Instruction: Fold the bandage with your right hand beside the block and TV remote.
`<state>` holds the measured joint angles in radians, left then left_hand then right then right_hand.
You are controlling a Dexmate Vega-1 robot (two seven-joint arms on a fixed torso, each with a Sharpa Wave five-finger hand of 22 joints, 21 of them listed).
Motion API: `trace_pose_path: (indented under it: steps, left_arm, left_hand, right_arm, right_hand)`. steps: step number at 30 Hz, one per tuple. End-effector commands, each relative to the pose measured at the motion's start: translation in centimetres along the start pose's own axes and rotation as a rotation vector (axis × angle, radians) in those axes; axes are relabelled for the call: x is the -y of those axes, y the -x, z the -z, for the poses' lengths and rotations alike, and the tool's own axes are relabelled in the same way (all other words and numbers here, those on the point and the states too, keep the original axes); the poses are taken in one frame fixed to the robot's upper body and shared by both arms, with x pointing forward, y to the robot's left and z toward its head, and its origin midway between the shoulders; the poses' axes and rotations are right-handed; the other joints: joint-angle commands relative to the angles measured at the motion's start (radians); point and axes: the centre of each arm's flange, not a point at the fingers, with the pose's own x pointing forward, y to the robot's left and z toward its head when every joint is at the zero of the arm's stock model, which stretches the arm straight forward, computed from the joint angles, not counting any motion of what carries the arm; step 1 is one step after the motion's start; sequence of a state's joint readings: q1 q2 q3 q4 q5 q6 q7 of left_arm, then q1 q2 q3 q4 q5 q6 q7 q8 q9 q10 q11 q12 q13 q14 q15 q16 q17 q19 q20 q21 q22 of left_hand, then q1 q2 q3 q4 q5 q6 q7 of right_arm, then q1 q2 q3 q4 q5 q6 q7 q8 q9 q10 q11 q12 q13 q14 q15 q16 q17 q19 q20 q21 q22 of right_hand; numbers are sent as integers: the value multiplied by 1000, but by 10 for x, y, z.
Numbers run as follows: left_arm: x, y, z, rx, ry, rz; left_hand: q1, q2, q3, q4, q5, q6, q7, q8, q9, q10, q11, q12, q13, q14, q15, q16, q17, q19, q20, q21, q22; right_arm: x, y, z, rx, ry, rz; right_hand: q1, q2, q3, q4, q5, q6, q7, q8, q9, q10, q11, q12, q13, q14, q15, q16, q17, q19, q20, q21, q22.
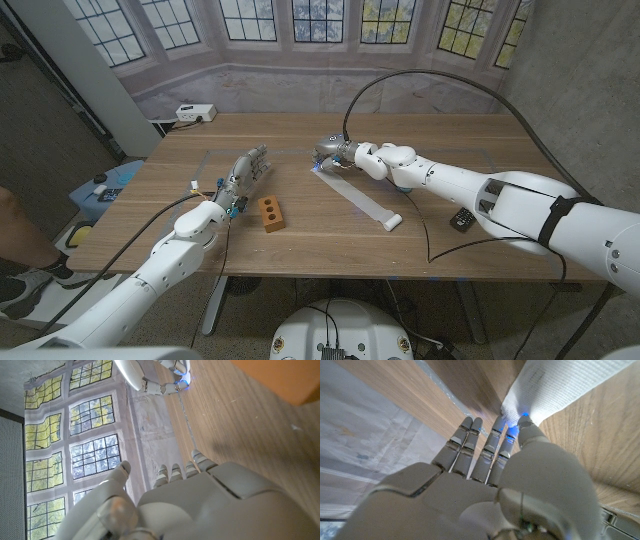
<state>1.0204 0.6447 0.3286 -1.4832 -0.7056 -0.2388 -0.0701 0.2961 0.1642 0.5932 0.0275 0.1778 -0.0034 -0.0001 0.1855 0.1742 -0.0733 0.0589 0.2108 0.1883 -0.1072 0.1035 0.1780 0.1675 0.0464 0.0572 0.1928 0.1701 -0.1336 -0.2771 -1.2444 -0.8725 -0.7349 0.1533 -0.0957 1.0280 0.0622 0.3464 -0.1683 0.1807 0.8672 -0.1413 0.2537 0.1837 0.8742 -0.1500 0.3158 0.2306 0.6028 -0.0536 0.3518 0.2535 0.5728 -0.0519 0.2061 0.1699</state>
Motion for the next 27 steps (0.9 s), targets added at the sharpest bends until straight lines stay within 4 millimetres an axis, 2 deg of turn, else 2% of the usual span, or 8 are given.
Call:
trace_pose_path:
  steps: [1, 14, 21, 24, 27]
  left_arm:
    - [-1, -4, 1, -4, 5, 6]
    - [1, -4, 2, -8, 2, 10]
    - [1, -5, 2, -11, 2, 13]
    - [1, -5, 2, -11, 2, 16]
    - [2, -6, 3, -12, 4, 19]
  left_hand:
    - [-8, 0, 9, -2, -2, 1, 1, 4, 4, 6, 0, 2, 2, 5, 2, 0, 3, 3, 8, 4, 5]
    - [-9, 0, 10, -2, -2, 6, 2, 4, 4, 6, 1, 1, 2, 5, 2, 0, 3, 3, 8, 4, 5]
    - [-9, 0, 11, -2, -2, 7, 2, 3, 5, 7, 4, 1, 2, 5, 3, 0, 3, 3, 9, 4, 5]
    - [-10, 0, 11, -2, -2, 8, 1, 4, 5, 7, 3, 1, 2, 4, 3, 0, 3, 2, 10, 3, 5]
    - [-10, 0, 12, -2, -2, 9, 1, 4, 5, 6, 4, 1, 2, 4, 3, -1, 3, 2, 10, 3, 5]
  right_arm:
    - [-5, 0, 2, -5, 0, 6]
    - [-9, 3, 2, -9, -8, 16]
    - [-11, 3, 2, -16, -13, 28]
    - [-12, 4, 2, -15, -14, 32]
    - [-13, 5, 3, -15, -13, 38]
  right_hand:
    - [15, 0, 1, -7, -3, 21, 1, 6, 6, 19, -2, 12, 8, 20, -178, 14, 6, 13, -80, 6, 5]
    - [31, -4, 2, -6, -2, 47, -1, 5, 6, 49, -6, 34, 22, 45, -178, 18, 10, 20, -81, 7, 5]
    - [54, -6, -2, -4, -2, 95, -5, 12, 13, 102, -25, 79, 50, 91, -182, 33, 24, 29, -83, 6, 5]
    - [60, -4, -4, -3, -2, 105, -8, 14, 15, 106, -32, 88, 59, 103, -183, 38, 29, 31, -83, 6, 5]
    - [74, -7, -8, -4, -2, 116, -11, 14, 19, 135, -32, 117, 79, 114, -184, 40, 36, 33, -84, 5, 5]
